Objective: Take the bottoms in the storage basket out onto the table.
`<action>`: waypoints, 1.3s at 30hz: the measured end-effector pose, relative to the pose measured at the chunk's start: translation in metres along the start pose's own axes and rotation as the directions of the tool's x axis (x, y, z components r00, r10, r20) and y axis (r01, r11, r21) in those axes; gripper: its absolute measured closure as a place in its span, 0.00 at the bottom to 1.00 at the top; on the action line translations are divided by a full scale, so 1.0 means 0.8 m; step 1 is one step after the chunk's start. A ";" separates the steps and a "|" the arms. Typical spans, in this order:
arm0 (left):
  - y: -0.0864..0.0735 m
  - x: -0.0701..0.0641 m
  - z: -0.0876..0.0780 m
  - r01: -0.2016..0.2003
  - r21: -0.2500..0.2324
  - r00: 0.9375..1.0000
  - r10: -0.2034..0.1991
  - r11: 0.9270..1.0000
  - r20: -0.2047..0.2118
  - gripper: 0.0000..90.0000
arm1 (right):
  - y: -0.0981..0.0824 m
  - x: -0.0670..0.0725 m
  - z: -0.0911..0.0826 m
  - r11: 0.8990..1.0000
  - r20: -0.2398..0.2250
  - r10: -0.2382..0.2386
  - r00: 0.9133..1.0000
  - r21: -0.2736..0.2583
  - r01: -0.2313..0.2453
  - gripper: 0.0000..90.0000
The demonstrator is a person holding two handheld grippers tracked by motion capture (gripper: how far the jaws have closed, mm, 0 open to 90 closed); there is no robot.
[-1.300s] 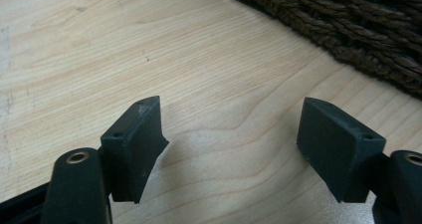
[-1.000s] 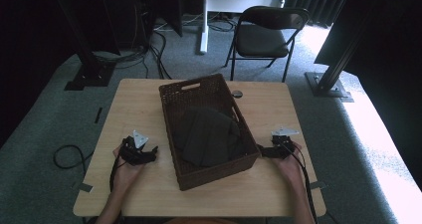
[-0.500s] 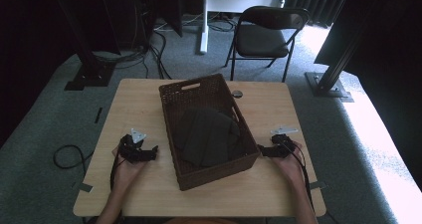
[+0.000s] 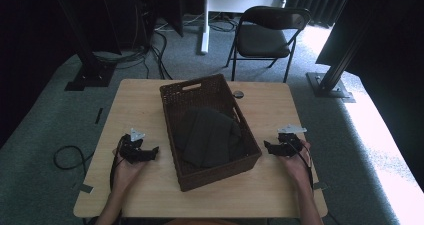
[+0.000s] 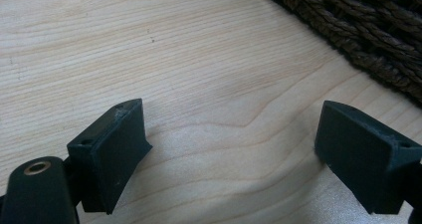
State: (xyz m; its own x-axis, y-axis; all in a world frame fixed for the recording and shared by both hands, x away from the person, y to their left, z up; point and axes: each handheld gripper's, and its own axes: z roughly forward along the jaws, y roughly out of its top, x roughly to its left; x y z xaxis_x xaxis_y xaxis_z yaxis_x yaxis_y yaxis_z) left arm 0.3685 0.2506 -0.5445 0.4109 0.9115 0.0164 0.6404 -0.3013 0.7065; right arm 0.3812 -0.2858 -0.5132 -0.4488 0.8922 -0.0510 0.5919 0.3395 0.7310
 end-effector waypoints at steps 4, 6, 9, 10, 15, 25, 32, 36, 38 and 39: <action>0.000 0.000 0.000 0.001 0.000 1.000 -0.001 1.000 0.001 0.14 | 0.012 0.004 -0.012 0.999 0.009 -0.019 1.000 -0.028 0.019 0.32; 0.000 0.000 0.000 0.001 0.000 1.000 -0.001 1.000 0.001 0.14 | 0.018 0.007 -0.018 0.999 0.012 -0.026 1.000 -0.042 0.026 0.32; 0.000 0.000 0.000 0.001 0.000 1.000 -0.001 1.000 0.001 0.14 | 0.028 0.011 -0.029 0.997 0.018 -0.038 0.999 -0.066 0.039 0.32; 0.000 0.000 0.000 0.001 0.000 1.000 -0.001 1.000 0.001 0.14 | 0.031 0.012 -0.032 0.996 0.020 -0.040 0.999 -0.076 0.042 0.32; 0.000 0.000 0.000 0.001 0.000 1.000 -0.001 1.000 0.001 0.14 | 0.046 0.017 -0.048 0.992 0.030 -0.056 0.998 -0.114 0.059 0.32; 0.000 0.000 0.000 0.001 0.000 1.000 -0.001 1.000 0.001 0.14 | 0.067 0.019 -0.064 0.986 0.021 -0.069 0.997 -0.154 0.071 0.36; 0.000 0.000 0.000 0.002 0.001 1.000 -0.002 1.000 0.001 0.14 | 0.085 0.024 -0.072 0.981 -0.003 -0.084 0.996 -0.173 0.082 0.36; 0.000 0.000 0.000 0.002 0.001 1.000 -0.002 1.000 0.001 0.14 | 0.095 0.028 -0.073 0.983 -0.011 -0.089 0.996 -0.165 0.086 0.41; 0.000 0.000 0.000 0.003 -0.001 1.000 -0.003 1.000 0.001 0.14 | 0.100 0.029 -0.073 0.982 -0.010 -0.089 0.996 -0.168 0.086 0.42; 0.000 0.000 0.000 0.002 0.000 1.000 -0.002 1.000 0.001 0.14 | 0.102 0.030 -0.073 0.982 -0.006 -0.091 0.996 -0.169 0.089 0.43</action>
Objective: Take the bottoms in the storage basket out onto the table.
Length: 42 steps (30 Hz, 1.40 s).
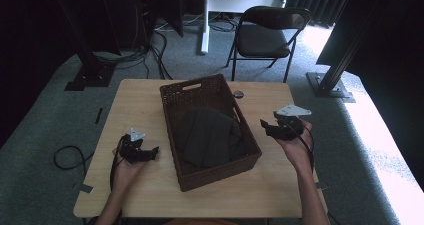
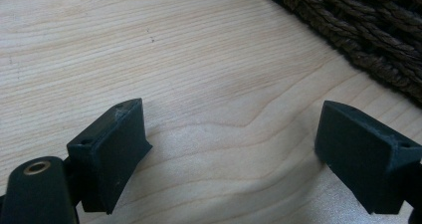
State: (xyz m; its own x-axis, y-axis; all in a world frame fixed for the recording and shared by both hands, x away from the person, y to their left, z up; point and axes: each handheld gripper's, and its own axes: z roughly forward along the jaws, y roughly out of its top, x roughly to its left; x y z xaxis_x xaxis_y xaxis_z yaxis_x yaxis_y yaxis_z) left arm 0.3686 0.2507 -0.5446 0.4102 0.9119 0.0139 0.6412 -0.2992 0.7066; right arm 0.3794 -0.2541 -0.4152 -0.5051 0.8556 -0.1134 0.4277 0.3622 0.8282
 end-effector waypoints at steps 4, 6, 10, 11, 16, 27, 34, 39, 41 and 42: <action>0.000 0.000 0.000 0.001 0.000 1.000 -0.001 1.000 0.000 0.14 | 0.008 0.003 0.001 1.000 -0.006 -0.004 1.000 -0.010 0.004 0.45; 0.000 0.000 0.000 0.002 -0.001 1.000 -0.002 1.000 0.000 0.14 | 0.012 0.005 0.001 1.000 -0.013 -0.006 1.000 -0.015 0.005 0.45; 0.000 0.000 0.000 0.001 0.000 1.000 -0.001 1.000 0.000 0.14 | 0.017 0.007 0.002 1.000 -0.022 -0.011 1.000 -0.023 0.010 0.45; 0.000 0.000 0.000 0.002 0.000 1.000 -0.002 1.000 0.000 0.14 | 0.020 0.009 0.002 1.000 -0.021 0.000 1.000 -0.023 -0.001 0.44; 0.000 0.000 0.000 0.000 0.000 1.000 0.000 1.000 0.000 0.14 | 0.026 0.013 0.001 1.000 -0.034 -0.006 0.999 -0.031 0.005 0.37; 0.000 0.000 0.000 0.001 0.000 1.000 -0.001 1.000 0.000 0.14 | 0.035 0.024 0.004 0.998 -0.056 -0.038 0.998 -0.048 0.035 0.36; 0.000 0.000 0.000 -0.001 -0.001 1.000 0.001 1.000 -0.001 0.14 | 0.043 0.030 0.003 0.997 -0.042 -0.044 0.998 -0.071 0.041 0.38; 0.000 0.000 0.000 -0.001 -0.001 1.000 0.001 1.000 -0.001 0.14 | 0.046 0.033 0.006 0.997 -0.087 -0.053 0.995 -0.063 0.047 0.48; 0.000 0.000 0.000 -0.001 -0.001 1.000 0.001 1.000 -0.001 0.14 | 0.047 0.036 0.007 0.995 -0.095 -0.087 0.992 -0.051 0.082 0.48; 0.000 0.000 0.000 0.000 -0.002 1.000 0.000 1.000 0.000 0.14 | 0.048 0.039 0.008 0.994 -0.090 -0.100 0.991 -0.047 0.096 0.48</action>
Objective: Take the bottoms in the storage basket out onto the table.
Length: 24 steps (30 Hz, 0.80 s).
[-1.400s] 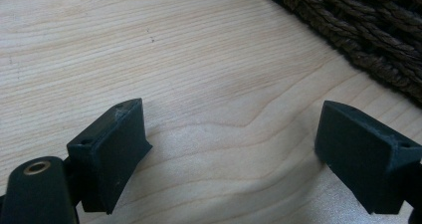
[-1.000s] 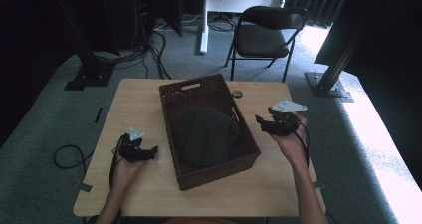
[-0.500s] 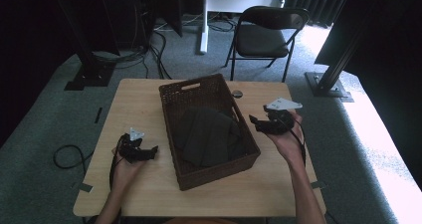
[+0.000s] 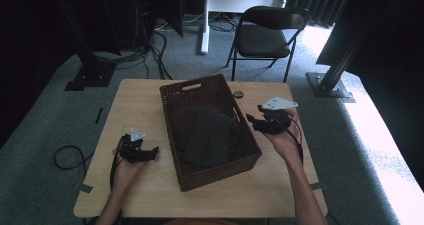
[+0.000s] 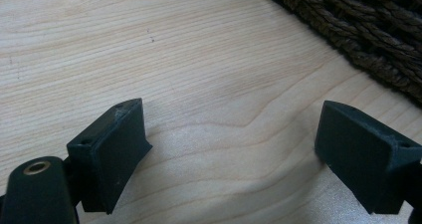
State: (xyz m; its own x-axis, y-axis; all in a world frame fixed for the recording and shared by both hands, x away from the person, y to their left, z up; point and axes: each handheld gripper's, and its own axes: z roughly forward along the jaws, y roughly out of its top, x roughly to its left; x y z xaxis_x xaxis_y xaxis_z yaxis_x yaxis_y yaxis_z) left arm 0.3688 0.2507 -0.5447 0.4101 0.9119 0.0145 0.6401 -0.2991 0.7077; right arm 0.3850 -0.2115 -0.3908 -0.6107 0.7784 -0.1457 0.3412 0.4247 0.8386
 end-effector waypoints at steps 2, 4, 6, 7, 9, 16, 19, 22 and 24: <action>0.000 0.000 0.000 0.001 0.000 1.000 -0.001 1.000 0.000 0.14 | 0.001 0.002 0.001 1.000 -0.007 -0.018 1.000 -0.006 0.018 0.47; 0.000 0.000 0.000 0.002 0.000 1.000 -0.002 1.000 0.000 0.14 | 0.003 0.003 0.002 0.999 0.017 -0.034 0.999 -0.021 0.034 0.43; 0.000 0.000 0.000 0.002 0.001 1.000 -0.002 1.000 0.001 0.14 | 0.005 0.004 0.001 0.999 0.027 -0.038 0.999 -0.036 0.039 0.43; 0.000 0.000 0.000 0.002 0.001 1.000 -0.002 1.000 0.001 0.14 | 0.006 0.005 0.000 0.999 0.035 -0.035 0.999 -0.040 0.036 0.42; 0.000 0.000 0.000 0.002 0.002 1.000 -0.002 1.000 0.001 0.14 | 0.010 0.006 0.000 0.999 0.042 -0.026 0.999 -0.041 0.028 0.43; 0.000 0.000 0.000 0.004 0.000 1.000 -0.004 1.000 0.001 0.14 | 0.019 0.010 0.002 0.998 0.015 -0.007 1.000 -0.064 0.007 0.49; 0.000 0.000 0.000 0.002 0.002 1.000 -0.002 1.000 0.001 0.14 | 0.022 0.013 0.006 0.998 -0.004 -0.007 1.000 -0.065 0.006 0.48; 0.000 0.000 0.000 0.002 0.001 1.000 -0.002 1.000 0.001 0.14 | 0.023 0.016 0.008 0.997 -0.003 -0.006 1.000 -0.080 0.006 0.45; 0.000 0.000 0.000 0.002 0.001 1.000 -0.002 1.000 0.002 0.14 | 0.024 0.016 0.009 0.996 0.002 -0.010 1.000 -0.091 0.010 0.45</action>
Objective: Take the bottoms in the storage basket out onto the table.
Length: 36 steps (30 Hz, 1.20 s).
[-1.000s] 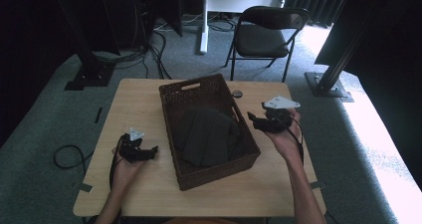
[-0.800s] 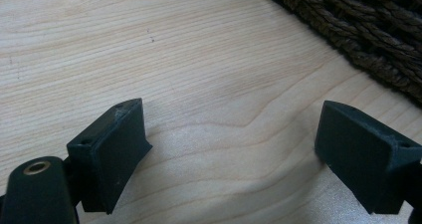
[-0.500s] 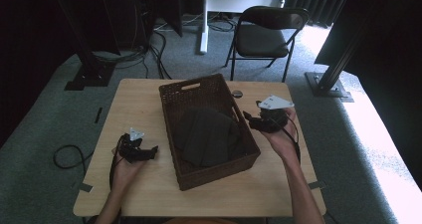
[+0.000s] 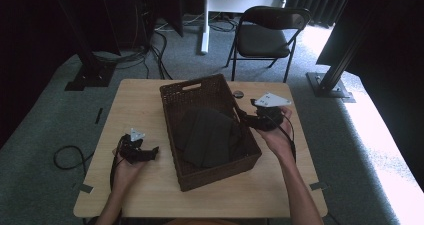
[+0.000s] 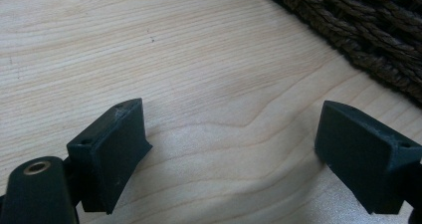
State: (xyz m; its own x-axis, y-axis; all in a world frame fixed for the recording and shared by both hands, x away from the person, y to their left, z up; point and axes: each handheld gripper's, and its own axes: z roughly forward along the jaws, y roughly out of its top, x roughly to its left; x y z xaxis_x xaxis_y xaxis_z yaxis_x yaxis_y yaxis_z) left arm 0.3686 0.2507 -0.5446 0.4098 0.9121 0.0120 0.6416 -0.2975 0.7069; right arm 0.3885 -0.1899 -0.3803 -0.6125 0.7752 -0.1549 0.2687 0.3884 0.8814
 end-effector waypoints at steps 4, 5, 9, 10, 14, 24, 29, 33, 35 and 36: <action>0.000 0.000 0.000 0.000 0.000 1.000 0.000 1.000 0.000 0.14 | 0.003 0.002 0.003 1.000 -0.023 0.005 1.000 0.008 -0.005 0.45; 0.000 0.000 0.000 0.000 0.000 1.000 0.000 1.000 0.000 0.14 | 0.004 0.003 0.003 1.000 -0.031 0.007 0.999 0.009 -0.007 0.45; 0.000 0.000 0.000 0.000 0.000 1.000 0.000 1.000 -0.001 0.14 | 0.007 0.007 0.007 1.000 -0.062 0.019 0.998 0.013 -0.018 0.46; 0.000 0.000 0.000 0.000 0.000 1.000 0.000 1.000 -0.001 0.14 | 0.008 0.007 0.008 1.000 -0.073 0.016 0.997 0.013 -0.015 0.47; 0.000 0.000 0.000 0.000 0.000 1.000 0.000 1.000 -0.001 0.14 | 0.010 0.012 0.013 1.000 -0.119 0.013 0.993 0.021 -0.010 0.49; 0.000 0.000 0.000 -0.001 -0.001 1.000 0.001 1.000 -0.002 0.14 | 0.017 0.020 0.023 1.000 -0.165 0.020 0.986 0.017 -0.017 0.52; 0.000 0.000 0.000 -0.003 -0.001 1.000 0.003 1.000 -0.003 0.14 | 0.018 0.023 0.025 1.000 -0.158 0.022 0.987 0.008 -0.021 0.44; 0.000 0.000 0.000 -0.003 -0.001 1.000 0.003 1.000 -0.003 0.14 | 0.020 0.028 0.028 1.000 -0.158 0.007 0.987 0.020 -0.004 0.35; 0.000 0.000 0.000 -0.001 -0.001 1.000 0.001 1.000 -0.002 0.14 | 0.020 0.030 0.031 1.000 -0.148 0.002 0.989 0.022 0.002 0.31; 0.000 0.000 0.000 -0.002 -0.001 1.000 0.002 1.000 -0.002 0.14 | 0.020 0.031 0.031 1.000 -0.148 0.005 0.989 0.023 -0.001 0.31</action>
State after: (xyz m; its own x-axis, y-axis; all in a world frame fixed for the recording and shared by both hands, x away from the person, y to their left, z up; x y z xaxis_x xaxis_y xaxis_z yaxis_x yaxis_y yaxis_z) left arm 0.3687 0.2507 -0.5446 0.4097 0.9121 0.0145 0.6402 -0.2989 0.7077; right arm 0.3964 -0.1523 -0.3814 -0.7143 0.6949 -0.0830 0.2864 0.3985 0.8713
